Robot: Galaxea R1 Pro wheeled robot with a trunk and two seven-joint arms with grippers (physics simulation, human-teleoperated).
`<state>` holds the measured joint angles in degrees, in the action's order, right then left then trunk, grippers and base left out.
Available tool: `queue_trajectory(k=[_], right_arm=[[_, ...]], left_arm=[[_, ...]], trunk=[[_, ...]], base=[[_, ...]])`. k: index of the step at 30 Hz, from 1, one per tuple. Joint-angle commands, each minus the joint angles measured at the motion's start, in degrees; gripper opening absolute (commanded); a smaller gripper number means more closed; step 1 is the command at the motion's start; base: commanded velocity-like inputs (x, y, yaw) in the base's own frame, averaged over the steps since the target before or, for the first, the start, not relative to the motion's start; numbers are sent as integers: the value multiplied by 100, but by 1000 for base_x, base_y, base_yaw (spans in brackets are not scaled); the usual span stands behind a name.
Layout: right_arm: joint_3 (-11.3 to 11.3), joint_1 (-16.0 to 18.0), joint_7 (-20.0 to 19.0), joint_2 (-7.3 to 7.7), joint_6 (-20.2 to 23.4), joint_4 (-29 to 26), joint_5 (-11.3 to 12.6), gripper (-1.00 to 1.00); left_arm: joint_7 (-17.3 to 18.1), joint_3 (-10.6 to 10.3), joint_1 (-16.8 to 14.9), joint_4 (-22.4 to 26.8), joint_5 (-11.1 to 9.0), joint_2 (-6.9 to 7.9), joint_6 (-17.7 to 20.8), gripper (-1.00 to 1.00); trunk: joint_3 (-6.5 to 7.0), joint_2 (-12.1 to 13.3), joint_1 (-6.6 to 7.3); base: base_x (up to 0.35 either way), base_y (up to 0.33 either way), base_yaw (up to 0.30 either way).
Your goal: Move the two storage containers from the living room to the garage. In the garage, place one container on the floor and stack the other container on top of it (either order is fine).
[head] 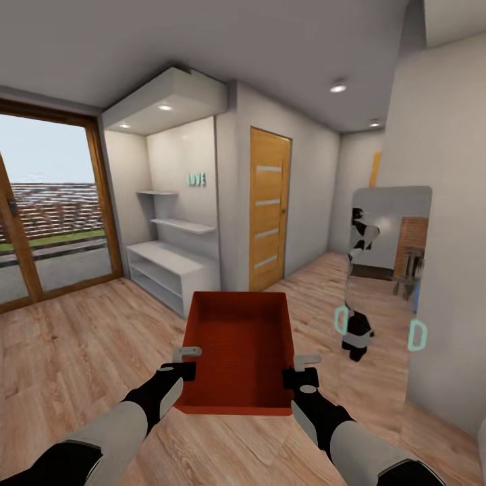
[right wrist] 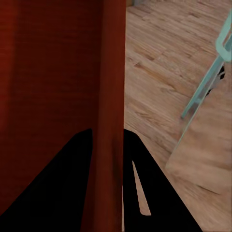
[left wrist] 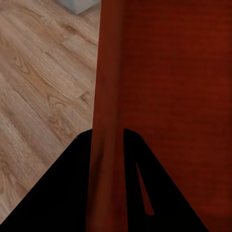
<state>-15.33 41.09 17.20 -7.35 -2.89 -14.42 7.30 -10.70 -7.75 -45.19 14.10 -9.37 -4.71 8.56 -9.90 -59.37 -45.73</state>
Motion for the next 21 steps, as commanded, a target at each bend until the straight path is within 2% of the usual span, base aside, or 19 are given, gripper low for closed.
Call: queue_trajectory(k=[1, 21], right_arm=[[74, 4, 46, 5, -37, 141, 96, -100], [74, 4, 48, 5, -45, 141, 96, -100]], left_arm=[[-124, 186, -7, 31, 94, 199, -224, -100], [-125, 186, -7, 40, 93, 199, -224, -100]], trunk=[[-7, -5, -4], [-7, -5, -4]], base=[[322, 0, 0], [322, 0, 0]])
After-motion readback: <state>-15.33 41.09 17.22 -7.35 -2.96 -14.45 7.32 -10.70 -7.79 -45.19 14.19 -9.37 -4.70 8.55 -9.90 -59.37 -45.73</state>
